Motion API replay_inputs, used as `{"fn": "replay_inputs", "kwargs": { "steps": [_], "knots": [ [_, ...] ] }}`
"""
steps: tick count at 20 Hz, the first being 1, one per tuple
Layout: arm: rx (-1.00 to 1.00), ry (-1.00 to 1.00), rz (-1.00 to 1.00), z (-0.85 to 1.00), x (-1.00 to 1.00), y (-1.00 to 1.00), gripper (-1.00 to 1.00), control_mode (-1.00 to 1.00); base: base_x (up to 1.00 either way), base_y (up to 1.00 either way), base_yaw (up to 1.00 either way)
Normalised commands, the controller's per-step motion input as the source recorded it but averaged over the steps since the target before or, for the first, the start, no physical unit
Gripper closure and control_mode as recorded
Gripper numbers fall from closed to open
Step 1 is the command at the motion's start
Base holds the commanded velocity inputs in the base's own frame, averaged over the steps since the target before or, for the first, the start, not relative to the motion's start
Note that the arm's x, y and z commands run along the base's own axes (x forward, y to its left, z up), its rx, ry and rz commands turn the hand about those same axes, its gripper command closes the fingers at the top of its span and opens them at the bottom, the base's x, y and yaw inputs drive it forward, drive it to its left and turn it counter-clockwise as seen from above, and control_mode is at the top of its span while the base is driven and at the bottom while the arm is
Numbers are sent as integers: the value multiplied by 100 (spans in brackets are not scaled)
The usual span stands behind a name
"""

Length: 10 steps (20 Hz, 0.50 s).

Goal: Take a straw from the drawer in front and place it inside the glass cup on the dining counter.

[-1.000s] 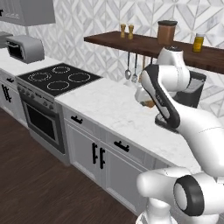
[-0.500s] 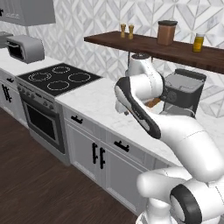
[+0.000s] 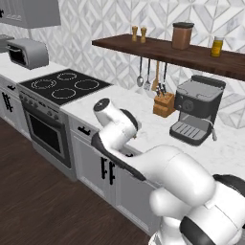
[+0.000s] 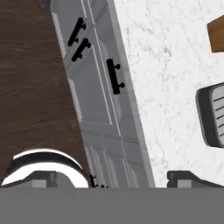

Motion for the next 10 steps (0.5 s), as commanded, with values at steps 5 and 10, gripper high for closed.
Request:
{"fn": "replay_inputs", "kwargs": {
  "steps": [5, 10],
  "knots": [
    [-33, -6, 0, -88, 0, 33, -100, -100, 0, 0, 0],
    [-27, -10, 0, -74, 5, -4, -100, -100, 0, 0, 0]
  ]
}}
